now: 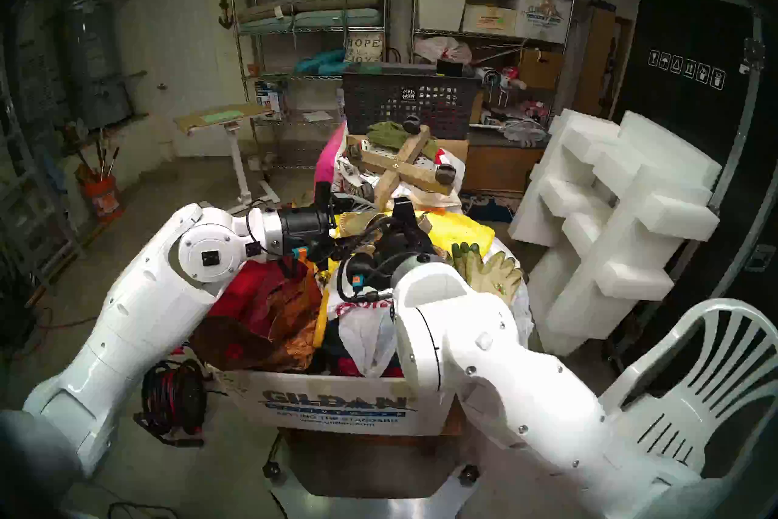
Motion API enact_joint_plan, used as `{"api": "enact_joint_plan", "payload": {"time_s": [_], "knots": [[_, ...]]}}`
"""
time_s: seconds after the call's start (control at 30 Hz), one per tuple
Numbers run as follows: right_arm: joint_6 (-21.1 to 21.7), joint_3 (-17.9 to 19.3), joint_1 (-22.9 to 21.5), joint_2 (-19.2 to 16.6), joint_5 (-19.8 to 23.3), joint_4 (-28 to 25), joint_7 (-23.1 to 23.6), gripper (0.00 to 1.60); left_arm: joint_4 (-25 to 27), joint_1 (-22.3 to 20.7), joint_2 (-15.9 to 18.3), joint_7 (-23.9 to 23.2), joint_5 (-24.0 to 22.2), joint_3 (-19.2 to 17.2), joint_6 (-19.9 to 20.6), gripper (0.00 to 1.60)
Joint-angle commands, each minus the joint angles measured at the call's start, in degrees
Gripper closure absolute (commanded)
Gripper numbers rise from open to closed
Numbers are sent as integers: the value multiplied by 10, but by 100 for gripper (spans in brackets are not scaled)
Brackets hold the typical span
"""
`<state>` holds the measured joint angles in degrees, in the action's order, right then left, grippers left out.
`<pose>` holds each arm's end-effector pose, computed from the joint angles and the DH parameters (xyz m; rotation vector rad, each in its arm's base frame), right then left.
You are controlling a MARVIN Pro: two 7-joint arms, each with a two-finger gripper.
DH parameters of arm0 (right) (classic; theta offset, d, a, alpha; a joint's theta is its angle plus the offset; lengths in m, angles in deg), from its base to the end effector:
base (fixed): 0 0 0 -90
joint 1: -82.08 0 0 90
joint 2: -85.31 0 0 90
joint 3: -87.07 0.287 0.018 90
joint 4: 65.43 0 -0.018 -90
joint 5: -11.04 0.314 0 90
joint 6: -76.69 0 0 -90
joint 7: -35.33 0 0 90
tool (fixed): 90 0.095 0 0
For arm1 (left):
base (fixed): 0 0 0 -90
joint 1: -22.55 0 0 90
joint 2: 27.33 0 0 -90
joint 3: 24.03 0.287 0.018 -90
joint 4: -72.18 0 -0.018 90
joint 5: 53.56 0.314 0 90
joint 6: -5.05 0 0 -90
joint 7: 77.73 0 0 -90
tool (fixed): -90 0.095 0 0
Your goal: Unbuckle a shoe
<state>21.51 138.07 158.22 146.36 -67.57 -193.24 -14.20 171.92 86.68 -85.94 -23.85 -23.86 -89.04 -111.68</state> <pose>0.3441 0.1211 -0.1330 1.1230 1.4812 1.2788 0.4397 -0.0704 -0.1442 -0.7126 2.1300 -1.8624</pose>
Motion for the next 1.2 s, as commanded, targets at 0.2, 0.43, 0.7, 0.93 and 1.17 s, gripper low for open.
{"api": "enact_joint_plan", "payload": {"time_s": [0.2, 0.43, 0.7, 0.93, 1.17], "knots": [[-3, 0, -21, 13, -3, -4, -2, 160, 15, -1, -4, 11, -15, -14, 7, 84], [-7, -6, -17, 11, -4, -2, 1, 160, 8, -8, -11, 14, -28, -17, 6, 83], [-5, -9, -17, 16, -9, 4, -3, 160, 4, -14, -15, 8, -39, -13, 1, 74], [6, -10, -18, 24, -22, 12, -8, 160, 9, -6, -12, 7, -41, -14, 2, 73], [10, -11, -21, 26, -26, 13, -7, 160, 14, 2, -7, 7, -43, -16, 0, 69]]}}
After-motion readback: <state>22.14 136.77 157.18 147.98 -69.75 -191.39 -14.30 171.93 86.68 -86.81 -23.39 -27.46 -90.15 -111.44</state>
